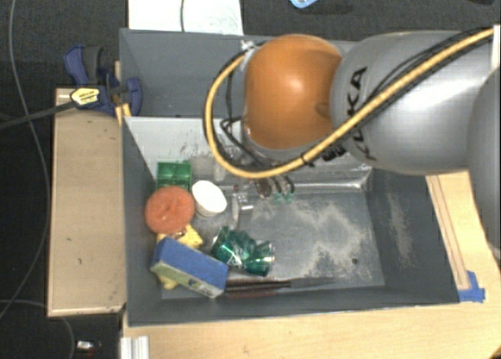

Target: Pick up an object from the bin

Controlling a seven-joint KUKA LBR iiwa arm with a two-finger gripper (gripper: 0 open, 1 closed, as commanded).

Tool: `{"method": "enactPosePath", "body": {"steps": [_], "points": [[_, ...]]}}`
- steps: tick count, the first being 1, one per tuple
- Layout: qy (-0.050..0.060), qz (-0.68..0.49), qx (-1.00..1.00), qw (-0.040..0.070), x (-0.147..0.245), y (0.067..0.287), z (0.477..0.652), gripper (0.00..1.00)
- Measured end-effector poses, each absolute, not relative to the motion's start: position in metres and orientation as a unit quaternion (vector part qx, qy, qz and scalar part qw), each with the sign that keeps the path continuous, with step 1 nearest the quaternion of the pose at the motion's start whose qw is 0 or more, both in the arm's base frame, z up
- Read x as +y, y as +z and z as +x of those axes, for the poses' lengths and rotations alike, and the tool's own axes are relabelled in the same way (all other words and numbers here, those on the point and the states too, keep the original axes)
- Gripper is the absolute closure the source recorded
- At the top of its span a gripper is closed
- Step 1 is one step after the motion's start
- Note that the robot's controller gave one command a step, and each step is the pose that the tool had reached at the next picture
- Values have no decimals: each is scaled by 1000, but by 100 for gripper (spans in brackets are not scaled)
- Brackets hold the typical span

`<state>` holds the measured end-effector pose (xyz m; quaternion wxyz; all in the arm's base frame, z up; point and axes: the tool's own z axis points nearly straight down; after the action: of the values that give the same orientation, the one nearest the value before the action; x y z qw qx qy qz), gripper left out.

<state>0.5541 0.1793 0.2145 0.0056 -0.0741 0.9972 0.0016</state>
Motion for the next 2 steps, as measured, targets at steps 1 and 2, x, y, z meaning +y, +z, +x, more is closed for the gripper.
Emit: {"method": "enactPosePath", "body": {"steps": [1, 2], "points": [[0, -131, 991, 2, 101, 186, 532, 0], [2, -117, 993, 4, 137, 116, 530, 0]]}}
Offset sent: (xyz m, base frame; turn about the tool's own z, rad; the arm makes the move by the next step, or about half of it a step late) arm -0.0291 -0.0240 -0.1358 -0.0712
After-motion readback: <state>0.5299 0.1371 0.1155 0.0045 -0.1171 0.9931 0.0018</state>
